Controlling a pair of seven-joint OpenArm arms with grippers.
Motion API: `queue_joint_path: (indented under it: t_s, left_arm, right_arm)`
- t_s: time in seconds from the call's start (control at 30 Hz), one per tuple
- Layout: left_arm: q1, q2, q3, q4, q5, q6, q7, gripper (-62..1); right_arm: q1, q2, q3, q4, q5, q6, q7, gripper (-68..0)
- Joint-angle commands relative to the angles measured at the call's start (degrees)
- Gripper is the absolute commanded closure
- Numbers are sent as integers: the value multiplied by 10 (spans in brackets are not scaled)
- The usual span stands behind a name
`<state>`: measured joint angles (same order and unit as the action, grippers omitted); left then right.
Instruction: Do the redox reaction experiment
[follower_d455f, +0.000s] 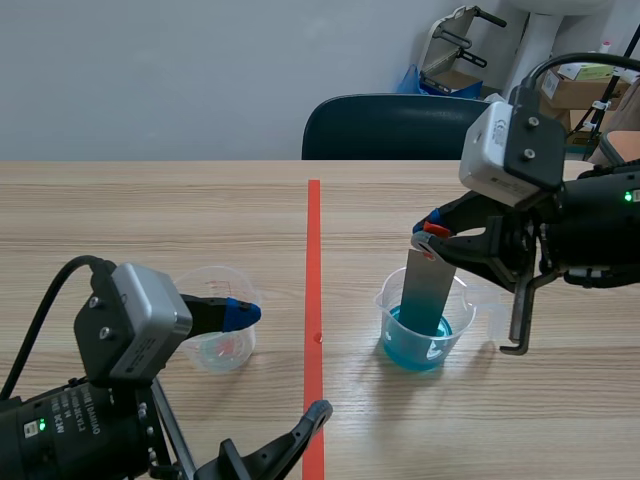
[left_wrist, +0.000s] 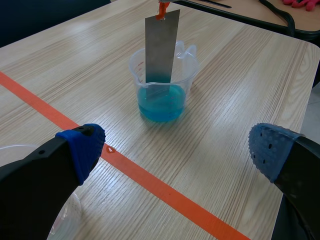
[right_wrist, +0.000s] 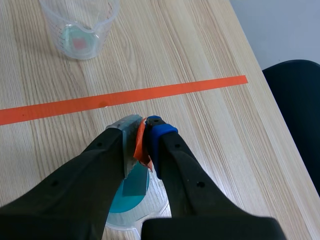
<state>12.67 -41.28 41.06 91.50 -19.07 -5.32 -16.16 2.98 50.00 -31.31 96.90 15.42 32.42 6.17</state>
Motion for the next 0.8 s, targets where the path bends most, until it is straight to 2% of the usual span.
queue_joint_path:
  t_s: [0.0, 0.3, 0.5, 0.77]
  left_arm:
    - [-2, 5, -4, 8, 0, 1, -10, -617]
    - [-2, 5, -4, 8, 0, 1, -10, -617]
    - [-2, 5, -4, 8, 0, 1, -12, -617]
    - [-2, 5, -4, 8, 0, 1, -23, -617]
  right_arm:
    - [5, 6, 1, 3, 0, 2, 0, -6]
    - [6, 12, 3, 26, 19, 13, -16, -6]
    - [5, 17, 14, 62, 37, 22, -50, -6]
    - [5, 29, 35, 121, 85, 28, -101, -6]
